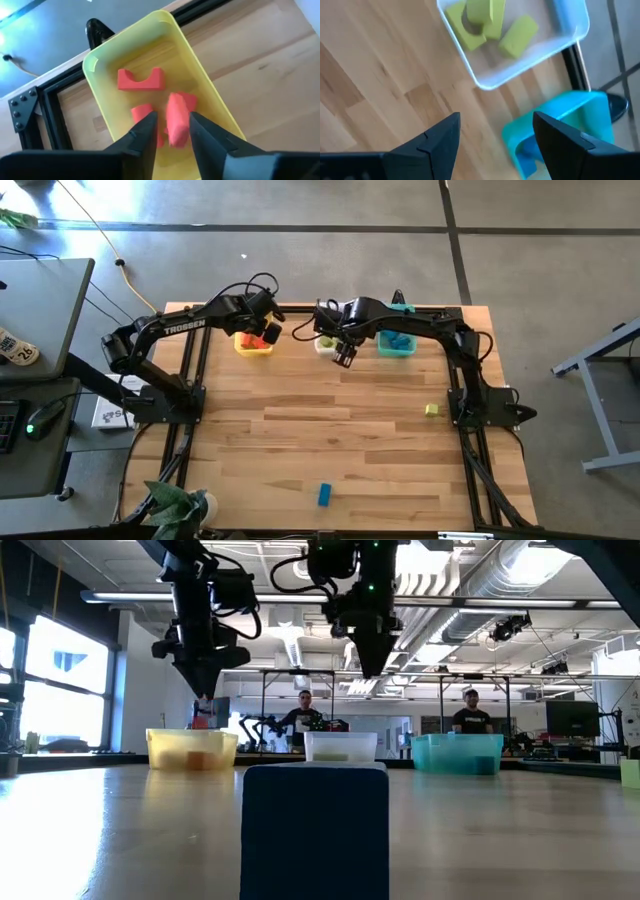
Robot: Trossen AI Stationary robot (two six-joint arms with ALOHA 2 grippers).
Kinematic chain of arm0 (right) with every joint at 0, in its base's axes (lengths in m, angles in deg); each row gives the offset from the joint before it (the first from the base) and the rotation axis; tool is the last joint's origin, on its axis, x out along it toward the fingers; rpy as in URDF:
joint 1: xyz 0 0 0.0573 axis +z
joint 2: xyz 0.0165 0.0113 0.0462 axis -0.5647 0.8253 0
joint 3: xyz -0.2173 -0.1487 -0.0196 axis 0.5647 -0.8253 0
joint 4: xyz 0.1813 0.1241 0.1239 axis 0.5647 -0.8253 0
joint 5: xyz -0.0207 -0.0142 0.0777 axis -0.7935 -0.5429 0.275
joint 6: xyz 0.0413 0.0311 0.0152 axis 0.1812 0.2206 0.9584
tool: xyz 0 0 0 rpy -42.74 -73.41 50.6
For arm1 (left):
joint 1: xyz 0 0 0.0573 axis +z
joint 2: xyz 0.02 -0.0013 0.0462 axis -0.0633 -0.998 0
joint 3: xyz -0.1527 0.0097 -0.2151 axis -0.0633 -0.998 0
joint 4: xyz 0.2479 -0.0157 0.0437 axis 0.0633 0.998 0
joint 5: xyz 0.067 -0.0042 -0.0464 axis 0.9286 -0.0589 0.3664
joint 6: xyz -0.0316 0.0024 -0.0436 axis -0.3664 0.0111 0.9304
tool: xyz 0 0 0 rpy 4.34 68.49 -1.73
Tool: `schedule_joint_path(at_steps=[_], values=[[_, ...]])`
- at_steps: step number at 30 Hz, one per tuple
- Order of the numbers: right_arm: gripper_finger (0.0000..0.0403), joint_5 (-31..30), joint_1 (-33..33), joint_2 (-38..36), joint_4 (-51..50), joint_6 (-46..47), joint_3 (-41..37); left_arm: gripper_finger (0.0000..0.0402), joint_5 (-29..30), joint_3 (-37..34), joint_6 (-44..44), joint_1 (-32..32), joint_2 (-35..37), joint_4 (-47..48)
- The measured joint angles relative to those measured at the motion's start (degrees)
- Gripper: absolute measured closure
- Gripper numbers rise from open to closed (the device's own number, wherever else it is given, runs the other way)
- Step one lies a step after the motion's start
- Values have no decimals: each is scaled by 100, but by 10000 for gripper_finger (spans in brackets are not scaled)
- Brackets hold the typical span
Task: Sort & place blocks by color
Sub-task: Put the orange block into the yellow bin, then put the green block into the transparent bin
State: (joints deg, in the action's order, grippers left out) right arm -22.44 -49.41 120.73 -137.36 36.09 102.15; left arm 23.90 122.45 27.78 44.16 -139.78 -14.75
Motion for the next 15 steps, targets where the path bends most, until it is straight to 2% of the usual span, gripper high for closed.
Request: schedule_joint_path(at_steps=[9, 15], values=[[167, 11, 255, 0, -949, 1242, 0, 248, -142, 0, -441, 0, -2, -4], [167, 59, 667, 2, -1106, 2045, -4, 237, -505, 0, -854, -24, 61, -22]])
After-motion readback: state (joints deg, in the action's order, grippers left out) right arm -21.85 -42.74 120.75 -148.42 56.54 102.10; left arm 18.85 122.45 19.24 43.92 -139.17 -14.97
